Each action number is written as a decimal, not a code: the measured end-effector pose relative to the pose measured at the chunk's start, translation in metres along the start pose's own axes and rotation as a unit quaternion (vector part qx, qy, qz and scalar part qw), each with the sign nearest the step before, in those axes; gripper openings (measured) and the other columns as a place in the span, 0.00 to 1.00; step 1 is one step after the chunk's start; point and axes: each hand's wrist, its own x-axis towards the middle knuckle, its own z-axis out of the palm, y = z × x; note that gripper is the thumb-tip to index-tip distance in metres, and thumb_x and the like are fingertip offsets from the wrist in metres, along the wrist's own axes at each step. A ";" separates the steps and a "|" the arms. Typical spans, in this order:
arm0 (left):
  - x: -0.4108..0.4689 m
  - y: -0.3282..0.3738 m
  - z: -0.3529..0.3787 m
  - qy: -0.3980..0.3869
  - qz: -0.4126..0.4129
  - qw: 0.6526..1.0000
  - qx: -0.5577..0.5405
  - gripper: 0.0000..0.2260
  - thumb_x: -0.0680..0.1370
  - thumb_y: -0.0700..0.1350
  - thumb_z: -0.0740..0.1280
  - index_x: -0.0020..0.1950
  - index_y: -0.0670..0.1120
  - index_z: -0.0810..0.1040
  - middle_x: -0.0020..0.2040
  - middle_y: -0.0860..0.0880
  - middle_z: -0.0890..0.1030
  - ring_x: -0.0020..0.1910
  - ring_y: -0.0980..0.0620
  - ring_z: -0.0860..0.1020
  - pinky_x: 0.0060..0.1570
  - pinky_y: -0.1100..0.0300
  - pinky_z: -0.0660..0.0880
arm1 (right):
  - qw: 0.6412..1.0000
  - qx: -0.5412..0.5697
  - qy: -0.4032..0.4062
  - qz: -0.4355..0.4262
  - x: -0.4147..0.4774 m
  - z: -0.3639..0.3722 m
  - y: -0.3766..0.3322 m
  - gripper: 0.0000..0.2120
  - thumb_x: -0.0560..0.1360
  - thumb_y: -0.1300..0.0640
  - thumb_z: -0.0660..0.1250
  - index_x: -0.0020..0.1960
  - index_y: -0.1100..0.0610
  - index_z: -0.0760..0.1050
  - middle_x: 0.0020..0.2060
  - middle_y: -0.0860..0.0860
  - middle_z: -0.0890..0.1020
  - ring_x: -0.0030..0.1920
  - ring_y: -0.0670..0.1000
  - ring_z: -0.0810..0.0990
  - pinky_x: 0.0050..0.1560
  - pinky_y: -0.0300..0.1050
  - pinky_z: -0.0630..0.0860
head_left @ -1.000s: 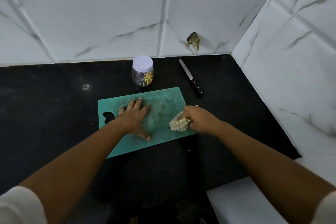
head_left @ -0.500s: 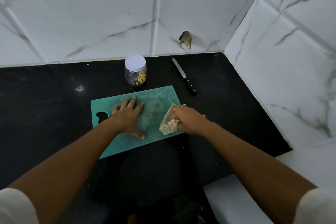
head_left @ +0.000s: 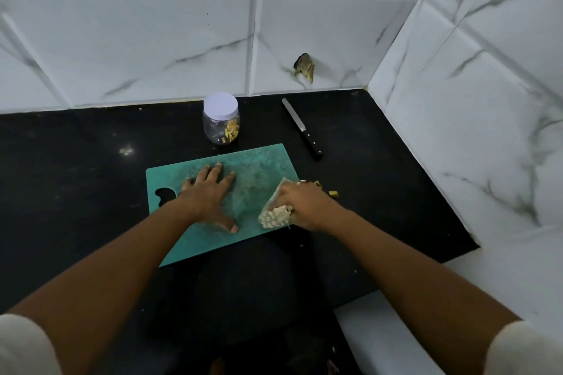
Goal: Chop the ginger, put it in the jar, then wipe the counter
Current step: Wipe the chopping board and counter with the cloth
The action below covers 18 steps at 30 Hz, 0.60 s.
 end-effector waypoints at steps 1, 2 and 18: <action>0.000 -0.001 0.001 0.003 -0.001 1.000 -0.003 0.61 0.64 0.72 0.75 0.84 0.55 0.40 0.84 0.45 0.37 0.82 0.40 0.38 0.78 0.33 0.48 | 1.000 -0.005 -0.021 0.010 -0.004 -0.004 0.006 0.19 0.75 0.58 0.68 0.62 0.43 0.83 0.58 0.51 0.81 0.57 0.55 0.80 0.58 0.52 0.76; 0.000 -0.002 0.001 0.004 0.000 1.000 -0.005 0.61 0.64 0.72 0.75 0.84 0.56 0.40 0.84 0.45 0.38 0.82 0.40 0.39 0.78 0.33 0.48 | 0.998 -0.028 -0.048 0.017 -0.008 -0.011 0.012 0.17 0.75 0.58 0.67 0.61 0.46 0.83 0.57 0.51 0.82 0.57 0.55 0.80 0.58 0.52 0.76; -0.086 -0.111 0.052 0.089 -0.082 0.985 -0.123 0.56 0.67 0.74 0.72 0.85 0.52 0.48 0.85 0.52 0.45 0.83 0.47 0.44 0.80 0.39 0.50 | 0.954 0.161 0.151 0.200 0.094 -0.029 -0.022 0.04 0.74 0.61 0.65 0.40 0.56 0.75 0.41 0.54 0.80 0.49 0.62 0.81 0.42 0.47 0.69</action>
